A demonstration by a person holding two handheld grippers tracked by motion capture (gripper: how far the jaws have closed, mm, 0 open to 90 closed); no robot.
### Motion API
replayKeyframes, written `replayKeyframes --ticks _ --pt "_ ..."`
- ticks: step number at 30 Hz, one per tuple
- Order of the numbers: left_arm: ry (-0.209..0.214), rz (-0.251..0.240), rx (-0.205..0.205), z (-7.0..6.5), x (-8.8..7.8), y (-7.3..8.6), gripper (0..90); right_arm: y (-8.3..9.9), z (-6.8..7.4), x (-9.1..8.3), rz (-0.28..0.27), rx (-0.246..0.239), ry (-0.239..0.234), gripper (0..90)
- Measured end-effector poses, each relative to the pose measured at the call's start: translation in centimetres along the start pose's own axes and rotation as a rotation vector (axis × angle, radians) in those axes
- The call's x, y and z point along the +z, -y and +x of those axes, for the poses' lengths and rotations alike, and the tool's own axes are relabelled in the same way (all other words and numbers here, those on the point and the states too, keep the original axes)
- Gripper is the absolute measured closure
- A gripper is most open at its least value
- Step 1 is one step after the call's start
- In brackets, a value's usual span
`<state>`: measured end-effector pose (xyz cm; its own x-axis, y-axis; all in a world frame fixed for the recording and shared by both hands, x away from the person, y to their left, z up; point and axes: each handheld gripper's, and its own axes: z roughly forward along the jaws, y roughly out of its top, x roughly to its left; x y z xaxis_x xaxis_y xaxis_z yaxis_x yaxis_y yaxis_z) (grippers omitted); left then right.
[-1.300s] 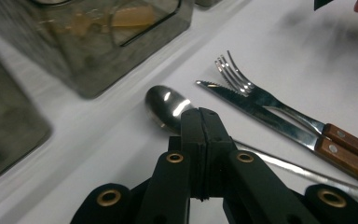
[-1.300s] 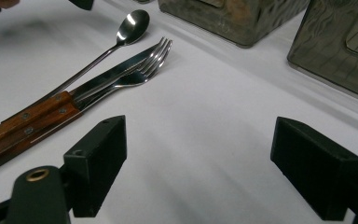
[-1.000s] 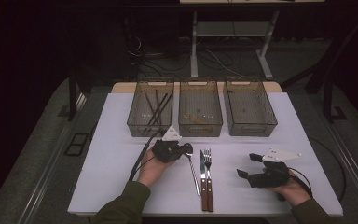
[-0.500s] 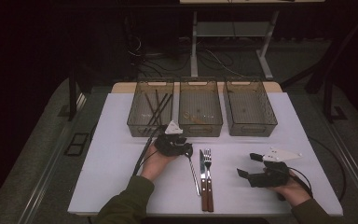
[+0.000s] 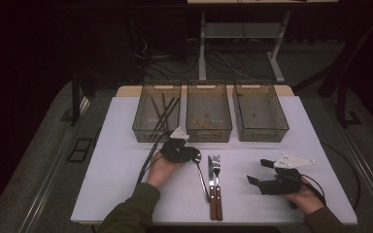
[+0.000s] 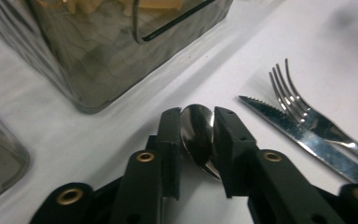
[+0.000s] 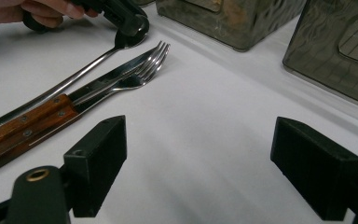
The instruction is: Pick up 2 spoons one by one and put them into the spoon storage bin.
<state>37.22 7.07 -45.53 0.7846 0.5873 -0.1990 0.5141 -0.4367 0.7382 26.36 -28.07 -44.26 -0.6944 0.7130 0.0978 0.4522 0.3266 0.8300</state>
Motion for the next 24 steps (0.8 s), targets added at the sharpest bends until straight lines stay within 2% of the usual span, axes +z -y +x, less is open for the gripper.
replayKeyframes --ticks 6,9,11,20,23,24 --pt "0.036 -0.030 -0.032 0.2 -0.3 0.0 80.3 0.0 0.0 0.0 0.000 -0.001 0.000 18.2" --pt "0.042 -0.024 -0.033 0.4 -0.6 -0.1 81.5 0.0 0.0 0.0 0.000 -0.002 -0.001 18.2" --pt "0.053 -0.035 -0.053 0.5 -0.8 -0.1 82.5 0.0 0.0 0.0 -0.001 -0.002 -0.001 18.2" --pt "0.108 -0.157 -0.086 0.5 -2.8 -0.7 87.2 0.0 0.0 0.0 -0.002 -0.007 -0.002 18.2" --pt "0.109 -0.199 -0.084 0.4 -3.6 -0.9 88.2 0.0 0.0 0.0 -0.001 -0.008 -0.002 18.2" --pt "0.097 -0.208 -0.080 0.3 -3.9 -1.0 88.3 0.0 0.0 0.0 -0.001 -0.008 -0.002 18.2"
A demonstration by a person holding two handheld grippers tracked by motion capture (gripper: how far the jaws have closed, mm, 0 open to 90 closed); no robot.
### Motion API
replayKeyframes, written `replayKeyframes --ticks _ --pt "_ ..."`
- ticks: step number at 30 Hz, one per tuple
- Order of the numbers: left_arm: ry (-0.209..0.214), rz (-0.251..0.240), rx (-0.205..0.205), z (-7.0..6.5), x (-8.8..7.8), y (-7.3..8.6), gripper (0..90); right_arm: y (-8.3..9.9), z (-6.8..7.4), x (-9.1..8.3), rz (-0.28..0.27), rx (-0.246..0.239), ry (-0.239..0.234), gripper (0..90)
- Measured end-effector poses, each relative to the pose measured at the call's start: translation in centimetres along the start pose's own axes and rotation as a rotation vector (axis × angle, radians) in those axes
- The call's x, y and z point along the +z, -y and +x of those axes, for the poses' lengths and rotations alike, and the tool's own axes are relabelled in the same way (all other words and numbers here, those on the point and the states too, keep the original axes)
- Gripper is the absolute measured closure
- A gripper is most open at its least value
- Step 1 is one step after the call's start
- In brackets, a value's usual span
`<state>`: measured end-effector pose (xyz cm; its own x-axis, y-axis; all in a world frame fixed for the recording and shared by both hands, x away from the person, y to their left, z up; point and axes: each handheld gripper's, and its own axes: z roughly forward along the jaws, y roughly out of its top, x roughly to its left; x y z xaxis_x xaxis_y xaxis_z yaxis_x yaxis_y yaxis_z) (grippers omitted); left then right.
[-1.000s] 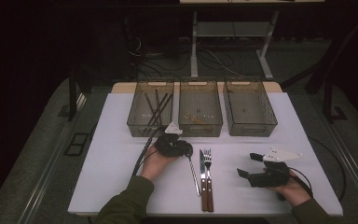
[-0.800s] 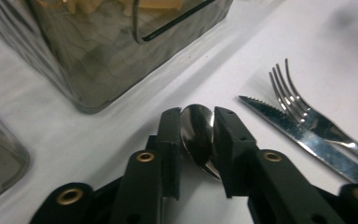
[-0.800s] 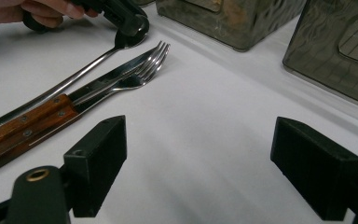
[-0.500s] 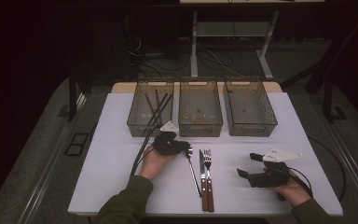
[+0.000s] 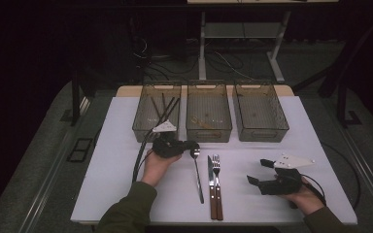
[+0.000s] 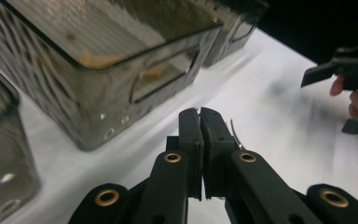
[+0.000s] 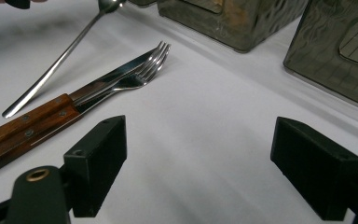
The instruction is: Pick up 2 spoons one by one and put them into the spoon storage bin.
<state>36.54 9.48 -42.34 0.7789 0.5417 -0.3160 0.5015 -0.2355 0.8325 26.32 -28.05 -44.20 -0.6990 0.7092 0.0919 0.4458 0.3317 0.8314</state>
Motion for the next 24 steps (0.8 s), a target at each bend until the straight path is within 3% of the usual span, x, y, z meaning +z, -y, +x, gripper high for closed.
replayKeyframes --ticks 16,24 --pt "-0.035 -0.082 0.058 -1.1 -2.0 -0.9 88.3 0.0 0.1 -0.1 -0.003 -0.003 0.002 18.2" --pt "-0.036 -0.095 0.080 -1.3 -2.4 -1.5 88.3 0.0 0.1 -0.1 -0.002 0.000 0.005 18.2"
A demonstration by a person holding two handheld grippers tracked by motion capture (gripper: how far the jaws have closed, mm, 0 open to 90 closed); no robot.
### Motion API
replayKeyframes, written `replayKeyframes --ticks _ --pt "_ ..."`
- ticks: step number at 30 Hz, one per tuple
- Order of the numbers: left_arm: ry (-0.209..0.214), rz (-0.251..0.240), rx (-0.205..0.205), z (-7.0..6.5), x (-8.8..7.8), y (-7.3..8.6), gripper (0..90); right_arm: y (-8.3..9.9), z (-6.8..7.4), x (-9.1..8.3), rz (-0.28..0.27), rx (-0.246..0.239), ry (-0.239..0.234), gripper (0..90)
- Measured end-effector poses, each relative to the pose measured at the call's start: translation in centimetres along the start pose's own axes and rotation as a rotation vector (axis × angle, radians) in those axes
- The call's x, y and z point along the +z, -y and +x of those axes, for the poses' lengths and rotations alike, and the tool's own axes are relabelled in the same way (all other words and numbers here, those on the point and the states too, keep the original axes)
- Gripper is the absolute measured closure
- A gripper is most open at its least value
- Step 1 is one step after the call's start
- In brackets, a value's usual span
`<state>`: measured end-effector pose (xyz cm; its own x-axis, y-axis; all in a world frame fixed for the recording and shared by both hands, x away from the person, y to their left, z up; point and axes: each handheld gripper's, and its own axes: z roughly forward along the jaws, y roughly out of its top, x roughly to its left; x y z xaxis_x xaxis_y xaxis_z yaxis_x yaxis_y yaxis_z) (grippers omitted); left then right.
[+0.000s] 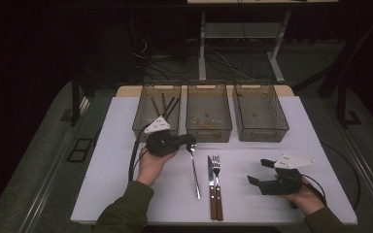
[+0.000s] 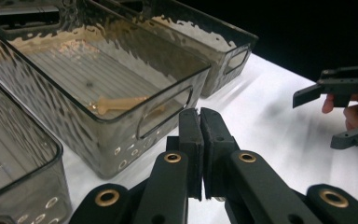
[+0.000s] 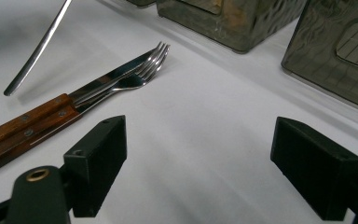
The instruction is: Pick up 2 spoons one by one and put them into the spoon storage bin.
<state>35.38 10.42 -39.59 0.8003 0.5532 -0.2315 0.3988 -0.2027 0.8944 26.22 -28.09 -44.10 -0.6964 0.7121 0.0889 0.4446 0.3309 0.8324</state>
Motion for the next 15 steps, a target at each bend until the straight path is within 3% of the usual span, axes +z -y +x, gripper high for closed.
replayKeyframes --ticks 10,15 --pt "0.001 0.007 0.039 0.6 0.4 -1.5 88.3 0.0 0.0 0.3 0.001 0.010 -0.007 18.2" --pt "-0.010 0.001 0.056 1.0 0.8 -3.1 88.3 0.0 0.0 0.3 -0.001 0.014 -0.007 18.2"
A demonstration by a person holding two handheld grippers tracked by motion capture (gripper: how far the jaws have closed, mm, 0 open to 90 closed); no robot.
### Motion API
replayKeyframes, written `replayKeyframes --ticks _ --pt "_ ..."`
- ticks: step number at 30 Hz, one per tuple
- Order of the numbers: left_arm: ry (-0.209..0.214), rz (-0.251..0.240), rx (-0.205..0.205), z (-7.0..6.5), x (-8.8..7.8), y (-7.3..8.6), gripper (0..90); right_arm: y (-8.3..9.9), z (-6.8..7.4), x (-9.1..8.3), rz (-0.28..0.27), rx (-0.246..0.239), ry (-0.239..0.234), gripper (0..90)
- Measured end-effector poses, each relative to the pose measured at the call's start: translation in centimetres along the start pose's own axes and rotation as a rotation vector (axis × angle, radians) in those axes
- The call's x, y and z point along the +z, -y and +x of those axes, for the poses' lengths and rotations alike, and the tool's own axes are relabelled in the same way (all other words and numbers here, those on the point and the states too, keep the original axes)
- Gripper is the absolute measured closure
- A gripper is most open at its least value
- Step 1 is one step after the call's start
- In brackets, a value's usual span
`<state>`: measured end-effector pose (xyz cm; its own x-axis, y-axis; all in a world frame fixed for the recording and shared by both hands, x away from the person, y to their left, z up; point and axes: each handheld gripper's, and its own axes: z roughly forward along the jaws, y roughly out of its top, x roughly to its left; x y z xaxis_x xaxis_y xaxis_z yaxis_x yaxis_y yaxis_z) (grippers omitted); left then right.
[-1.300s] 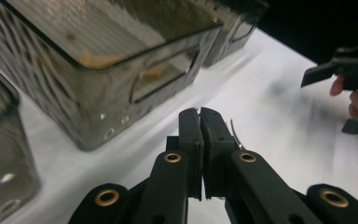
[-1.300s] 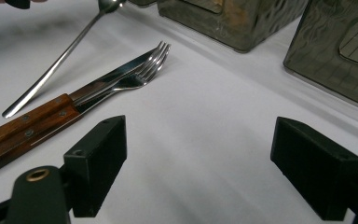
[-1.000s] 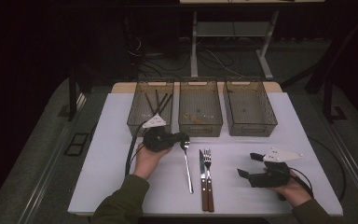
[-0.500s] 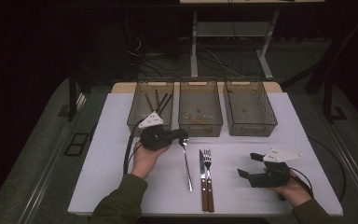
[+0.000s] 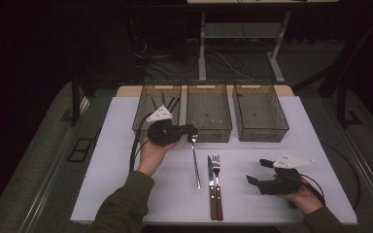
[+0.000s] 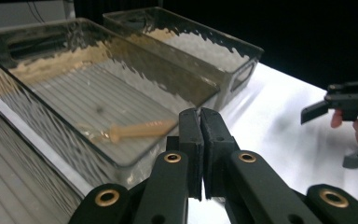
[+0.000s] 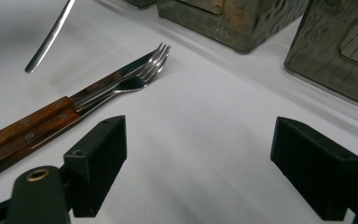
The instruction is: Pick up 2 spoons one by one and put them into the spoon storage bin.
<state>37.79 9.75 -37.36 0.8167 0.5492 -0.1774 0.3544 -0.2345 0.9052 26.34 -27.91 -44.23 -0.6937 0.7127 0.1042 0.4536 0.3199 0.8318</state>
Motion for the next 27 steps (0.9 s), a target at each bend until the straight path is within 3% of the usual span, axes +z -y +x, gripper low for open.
replayKeyframes --ticks 7,14,17,27 --pt "-0.012 -0.005 0.039 0.9 0.5 -2.8 88.3 0.0 -0.2 -0.2 -0.011 0.002 0.004 18.2" --pt "-0.054 -0.026 0.066 2.0 1.1 -6.0 88.3 0.0 -0.3 -0.4 -0.019 0.011 0.003 18.2" --pt "-0.095 -0.035 0.083 2.3 1.6 -7.4 88.2 0.0 -0.3 -0.4 -0.025 0.015 0.003 18.2" --pt "-0.169 -0.094 0.077 3.0 4.5 -11.3 88.3 -0.1 -0.3 -0.7 -0.035 0.016 -0.003 18.2"
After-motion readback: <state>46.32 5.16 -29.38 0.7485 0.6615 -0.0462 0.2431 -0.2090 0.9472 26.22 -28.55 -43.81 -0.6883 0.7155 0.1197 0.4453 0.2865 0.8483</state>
